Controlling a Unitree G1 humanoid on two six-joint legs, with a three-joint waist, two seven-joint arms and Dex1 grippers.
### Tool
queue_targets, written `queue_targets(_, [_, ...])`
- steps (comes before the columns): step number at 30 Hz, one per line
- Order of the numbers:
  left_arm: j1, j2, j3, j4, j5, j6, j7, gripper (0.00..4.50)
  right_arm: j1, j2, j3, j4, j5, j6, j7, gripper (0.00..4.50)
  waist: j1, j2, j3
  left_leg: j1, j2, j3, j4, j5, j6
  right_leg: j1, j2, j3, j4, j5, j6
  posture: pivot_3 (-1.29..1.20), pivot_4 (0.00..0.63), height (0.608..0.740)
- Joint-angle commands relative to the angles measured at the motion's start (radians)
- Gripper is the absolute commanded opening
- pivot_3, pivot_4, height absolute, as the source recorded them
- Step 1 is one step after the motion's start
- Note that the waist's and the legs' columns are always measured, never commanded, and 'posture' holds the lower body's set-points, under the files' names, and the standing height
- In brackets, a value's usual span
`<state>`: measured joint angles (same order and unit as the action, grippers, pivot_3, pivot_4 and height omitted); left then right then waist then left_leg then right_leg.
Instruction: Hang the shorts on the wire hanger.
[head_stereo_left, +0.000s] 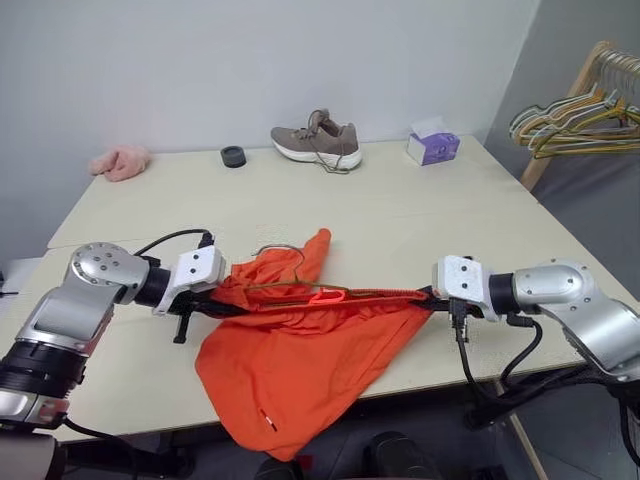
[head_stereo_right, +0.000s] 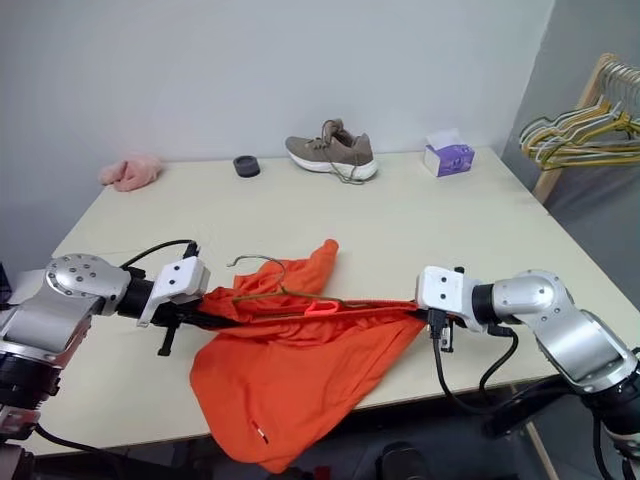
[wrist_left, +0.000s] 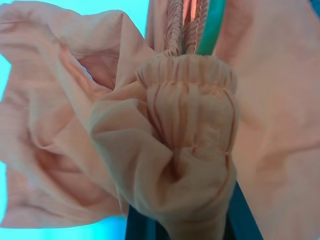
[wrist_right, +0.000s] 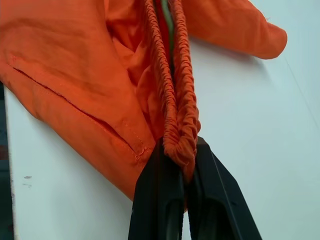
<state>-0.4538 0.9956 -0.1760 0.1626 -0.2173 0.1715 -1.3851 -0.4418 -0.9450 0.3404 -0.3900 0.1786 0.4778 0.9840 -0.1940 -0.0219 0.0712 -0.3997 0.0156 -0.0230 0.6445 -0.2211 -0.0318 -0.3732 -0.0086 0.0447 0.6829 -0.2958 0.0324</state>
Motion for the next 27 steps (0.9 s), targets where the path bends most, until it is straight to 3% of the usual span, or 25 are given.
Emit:
queue_targets(1, [-0.041, -0.027, -0.017, 0.022, 0.081, 0.036, 0.071, 0.0, -0.094, 0.046, 0.035, 0.004, -0.085, 0.045, -0.015, 0.01, -0.002, 0.0, 0.0, 0.0, 0.0, 0.0, 0.0, 0.0, 0.0, 0.0, 0.0, 0.0, 0.0, 0.0, 0.0, -0.22, 0.006, 0.74])
queue_targets(9, [-0.04, -0.094, -0.054, -0.014, 0.104, 0.042, 0.069, 0.0, -0.172, 0.144, 0.079, 0.02, -0.147, 0.086, -0.01, 0.01, -0.005, 0.0, 0.0, -0.001, 0.0, 0.0, 0.0, 0.0, 0.0, -0.001, 0.0, 0.0, 0.001, 0.0, 0.0, -0.23, 0.002, 0.74])
queue_targets(13, [-0.036, -0.111, -0.057, -0.025, 0.1, 0.05, 0.062, 0.0, -0.167, 0.155, 0.07, 0.005, -0.157, 0.097, -0.013, 1.06, -0.006, 0.0, 0.0, 0.0, 0.0, -0.001, 0.0, 0.0, 0.0, 0.0, 0.0, 0.0, 0.001, 0.0, 0.0, -0.23, 0.006, 0.74])
queue_targets(20, [-0.017, -0.117, -0.052, -0.047, 0.1, 0.063, 0.054, 0.0, -0.102, 0.128, -0.006, -0.061, -0.134, 0.186, -0.024, 3.45, -0.006, 0.0, 0.0, 0.0, 0.0, -0.001, 0.0, 0.0, 0.0, 0.0, 0.0, 0.0, 0.001, 0.0, 0.0, -0.23, 0.012, 0.74])
queue_targets(27, [-0.01, -0.123, -0.053, -0.06, 0.098, 0.071, 0.052, 0.0, -0.056, 0.174, -0.014, -0.024, -0.134, 0.26, -0.071, 3.45, -0.008, 0.0, -0.001, 0.0, 0.0, -0.001, 0.0, 0.0, 0.0, 0.0, 0.0, 0.0, 0.001, 0.0, 0.0, -0.23, 0.013, 0.74])
